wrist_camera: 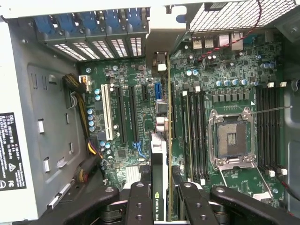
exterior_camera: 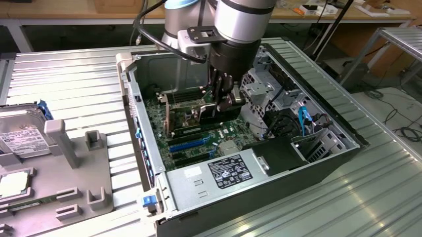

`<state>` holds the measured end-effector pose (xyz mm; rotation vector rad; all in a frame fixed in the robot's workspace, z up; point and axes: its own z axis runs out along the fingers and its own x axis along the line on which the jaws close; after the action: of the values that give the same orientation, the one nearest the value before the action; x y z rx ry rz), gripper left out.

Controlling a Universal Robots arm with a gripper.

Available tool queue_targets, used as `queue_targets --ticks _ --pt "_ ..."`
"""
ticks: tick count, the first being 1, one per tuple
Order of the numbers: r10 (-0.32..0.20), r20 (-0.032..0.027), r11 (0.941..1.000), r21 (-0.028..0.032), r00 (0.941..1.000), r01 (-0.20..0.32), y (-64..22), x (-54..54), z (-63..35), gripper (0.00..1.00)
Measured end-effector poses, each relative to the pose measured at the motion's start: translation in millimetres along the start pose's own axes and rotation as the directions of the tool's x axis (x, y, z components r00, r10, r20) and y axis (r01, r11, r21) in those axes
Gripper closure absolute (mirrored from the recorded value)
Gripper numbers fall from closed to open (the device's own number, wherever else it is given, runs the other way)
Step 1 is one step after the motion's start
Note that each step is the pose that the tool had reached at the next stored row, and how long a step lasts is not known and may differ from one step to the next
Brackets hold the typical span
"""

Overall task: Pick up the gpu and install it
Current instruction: 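Insert the gpu into the slot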

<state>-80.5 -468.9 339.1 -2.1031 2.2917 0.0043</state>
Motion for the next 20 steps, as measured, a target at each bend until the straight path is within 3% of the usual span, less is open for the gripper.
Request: queue_targets --ticks 2,7,10,13,15,16,18,20 --pt "0.0 -0.0002 1.0 0.0001 1.0 0.0 1.0 0.1 6.5 0.73" --pt "0.0 -0.0001 1.0 0.0013 1.0 0.0 16.5 -0.2 20.0 0.73" --pt "0.0 0.0001 1.0 0.0019 1.0 0.0 17.4 -0.6 25.6 0.73" --pt "0.0 0.0001 1.0 0.0025 1.0 0.0 17.8 -1.5 39.1 0.73" --pt "0.0 0.0001 1.0 0.0027 1.0 0.0 17.9 -1.8 43.0 0.73" --pt "0.0 0.0002 1.0 0.0036 1.0 0.0 18.4 -2.0 46.3 0.73" --pt "0.0 0.0008 0.9999 0.0116 1.0 0.0 25.8 -1.2 50.5 0.73" --pt "0.0 0.0005 0.9999 0.013 1.0 0.0 28.1 -1.0 51.3 0.73"
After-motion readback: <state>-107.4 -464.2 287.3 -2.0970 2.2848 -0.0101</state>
